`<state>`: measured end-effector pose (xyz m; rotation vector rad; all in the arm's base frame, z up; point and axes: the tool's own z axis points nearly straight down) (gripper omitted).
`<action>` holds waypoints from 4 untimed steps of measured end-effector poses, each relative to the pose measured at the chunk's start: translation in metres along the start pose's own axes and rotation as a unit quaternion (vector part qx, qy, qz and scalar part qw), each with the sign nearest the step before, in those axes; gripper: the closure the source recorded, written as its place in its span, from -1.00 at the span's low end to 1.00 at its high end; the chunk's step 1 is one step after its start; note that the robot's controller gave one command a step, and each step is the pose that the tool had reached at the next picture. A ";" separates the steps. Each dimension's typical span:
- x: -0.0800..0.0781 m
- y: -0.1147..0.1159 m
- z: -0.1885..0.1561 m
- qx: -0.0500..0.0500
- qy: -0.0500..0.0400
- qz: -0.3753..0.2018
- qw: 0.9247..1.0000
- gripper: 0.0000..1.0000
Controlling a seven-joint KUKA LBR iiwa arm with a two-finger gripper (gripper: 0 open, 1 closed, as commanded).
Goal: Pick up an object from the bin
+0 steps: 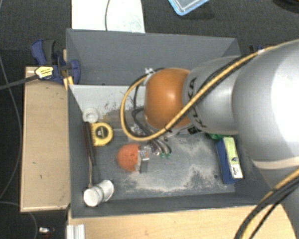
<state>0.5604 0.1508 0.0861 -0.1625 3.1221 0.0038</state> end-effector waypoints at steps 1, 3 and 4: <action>0.020 -0.018 0.014 -0.002 -0.001 0.083 0.997 1.00; 0.016 -0.018 -0.045 -0.001 0.001 0.083 0.997 1.00; 0.037 -0.003 -0.120 -0.001 0.003 0.097 0.995 1.00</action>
Offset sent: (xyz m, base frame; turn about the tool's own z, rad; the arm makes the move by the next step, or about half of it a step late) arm 0.0000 0.0000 0.0000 0.0000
